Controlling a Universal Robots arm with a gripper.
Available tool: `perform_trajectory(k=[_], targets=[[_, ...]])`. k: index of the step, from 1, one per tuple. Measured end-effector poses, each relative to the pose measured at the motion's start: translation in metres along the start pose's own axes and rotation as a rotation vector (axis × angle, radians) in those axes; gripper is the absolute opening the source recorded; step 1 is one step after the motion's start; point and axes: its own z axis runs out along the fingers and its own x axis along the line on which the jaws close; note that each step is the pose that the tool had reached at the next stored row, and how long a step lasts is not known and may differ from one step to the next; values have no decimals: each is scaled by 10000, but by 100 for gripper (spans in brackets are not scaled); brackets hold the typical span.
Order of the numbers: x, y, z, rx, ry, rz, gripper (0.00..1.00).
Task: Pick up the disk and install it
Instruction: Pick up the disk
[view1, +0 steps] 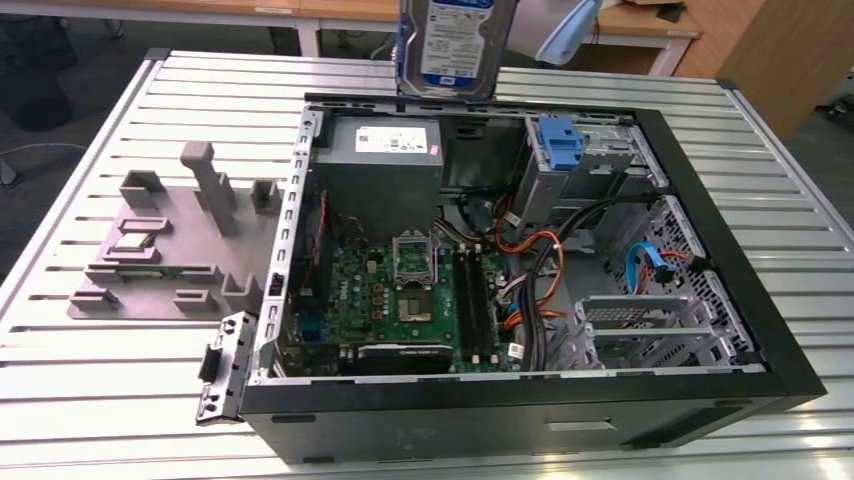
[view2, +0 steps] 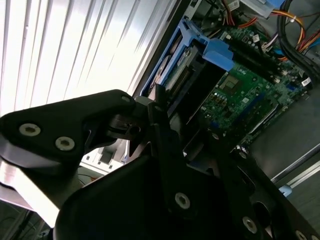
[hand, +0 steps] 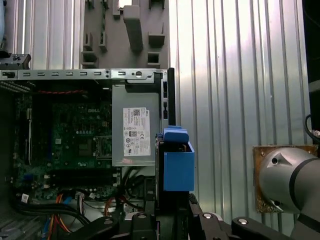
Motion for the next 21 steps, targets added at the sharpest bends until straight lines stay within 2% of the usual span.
perform_trajectory(k=[3,6,10,13,21], targets=[[-4,-111,-9,-21,0,0,35],[-7,-185,-15,-35,2,1,35],[-7,-200,-16,-36,1,3,35],[13,-202,-17,-34,58,7,35],[204,-210,-26,-26,264,23,35]])
